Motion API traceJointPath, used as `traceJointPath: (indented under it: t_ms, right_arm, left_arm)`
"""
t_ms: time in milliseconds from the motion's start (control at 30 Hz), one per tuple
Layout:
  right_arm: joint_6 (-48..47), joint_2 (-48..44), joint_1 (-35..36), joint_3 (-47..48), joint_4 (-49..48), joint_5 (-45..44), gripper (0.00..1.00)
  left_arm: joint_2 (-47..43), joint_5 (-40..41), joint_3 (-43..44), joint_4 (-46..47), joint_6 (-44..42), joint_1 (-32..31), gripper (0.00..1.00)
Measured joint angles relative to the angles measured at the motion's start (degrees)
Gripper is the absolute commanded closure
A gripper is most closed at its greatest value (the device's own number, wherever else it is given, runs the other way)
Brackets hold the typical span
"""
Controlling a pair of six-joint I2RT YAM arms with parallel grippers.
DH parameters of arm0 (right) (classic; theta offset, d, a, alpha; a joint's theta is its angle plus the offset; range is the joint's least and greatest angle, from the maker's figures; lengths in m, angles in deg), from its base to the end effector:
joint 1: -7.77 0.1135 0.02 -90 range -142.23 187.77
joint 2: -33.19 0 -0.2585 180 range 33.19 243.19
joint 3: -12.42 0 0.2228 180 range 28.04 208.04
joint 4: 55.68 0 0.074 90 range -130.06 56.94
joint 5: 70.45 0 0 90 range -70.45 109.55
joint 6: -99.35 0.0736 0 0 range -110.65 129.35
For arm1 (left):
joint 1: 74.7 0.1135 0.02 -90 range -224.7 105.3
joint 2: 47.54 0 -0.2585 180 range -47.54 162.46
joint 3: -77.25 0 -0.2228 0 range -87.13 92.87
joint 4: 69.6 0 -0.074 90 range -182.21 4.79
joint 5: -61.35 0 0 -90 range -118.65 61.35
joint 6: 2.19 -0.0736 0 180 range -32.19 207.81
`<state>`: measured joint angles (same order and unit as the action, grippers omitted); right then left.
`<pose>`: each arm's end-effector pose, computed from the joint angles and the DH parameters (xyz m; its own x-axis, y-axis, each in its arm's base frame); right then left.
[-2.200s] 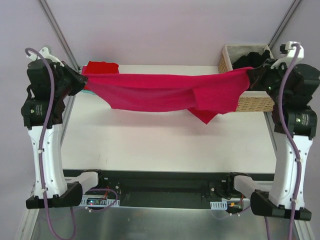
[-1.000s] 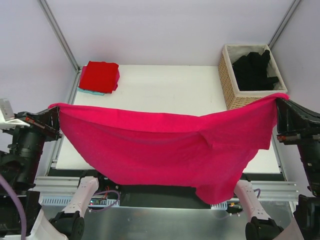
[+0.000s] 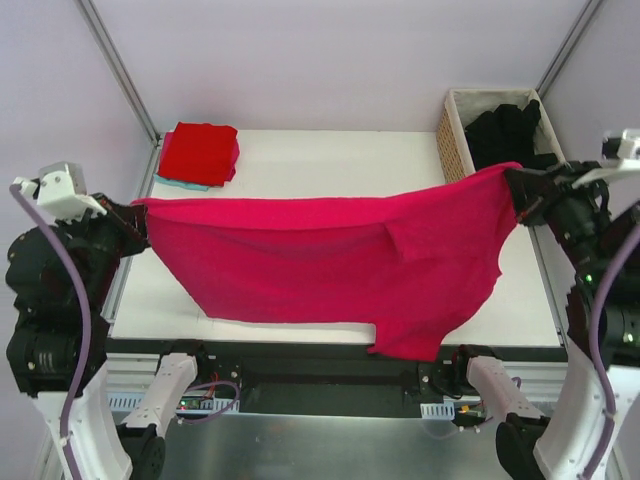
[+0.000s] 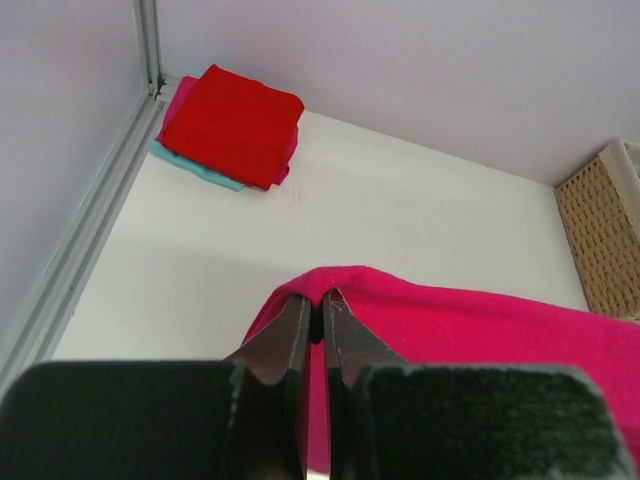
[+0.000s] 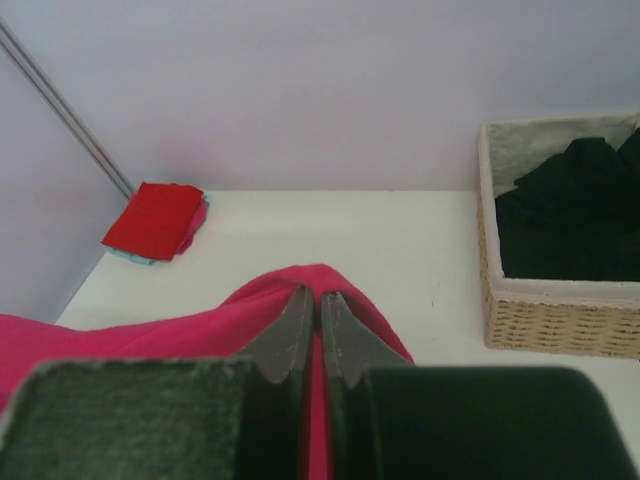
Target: Fold and stack the t-shirts
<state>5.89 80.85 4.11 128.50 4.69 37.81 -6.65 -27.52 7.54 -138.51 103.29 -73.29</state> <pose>0.0716 0.0185 0.5319 0.1545 -0.0673 -0.9857 -0.2401 0.9652 -0.1036 0.0505 0.0027 0.4925 0.0201 -0.2664 -0.9636 -0.0404 0.9628 -0.2671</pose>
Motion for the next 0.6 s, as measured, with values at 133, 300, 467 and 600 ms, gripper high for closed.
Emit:
traceJointPath:
  t_ms: [133,300,467,600]
  right_arm:
    - [-0.2,6.2,0.0,-1.0,-2.8,0.0,0.98]
    - [-0.2,15.3,0.0,-0.7,-7.8,0.1,0.98]
    - [-0.2,24.5,0.0,3.1,-12.0,0.4,0.98]
    - [-0.2,28.4,-0.1,8.1,-14.7,1.1,0.98]
  left_arm:
    - [3.9,0.3,-2.0,3.9,-1.0,-1.8,1.00]
    - [13.4,0.7,-1.7,10.7,-2.5,-4.5,1.00]
    - [22.6,0.6,0.2,14.6,-2.8,-4.8,1.00]
    - [27.2,0.6,4.8,15.2,-3.1,-4.8,1.00]
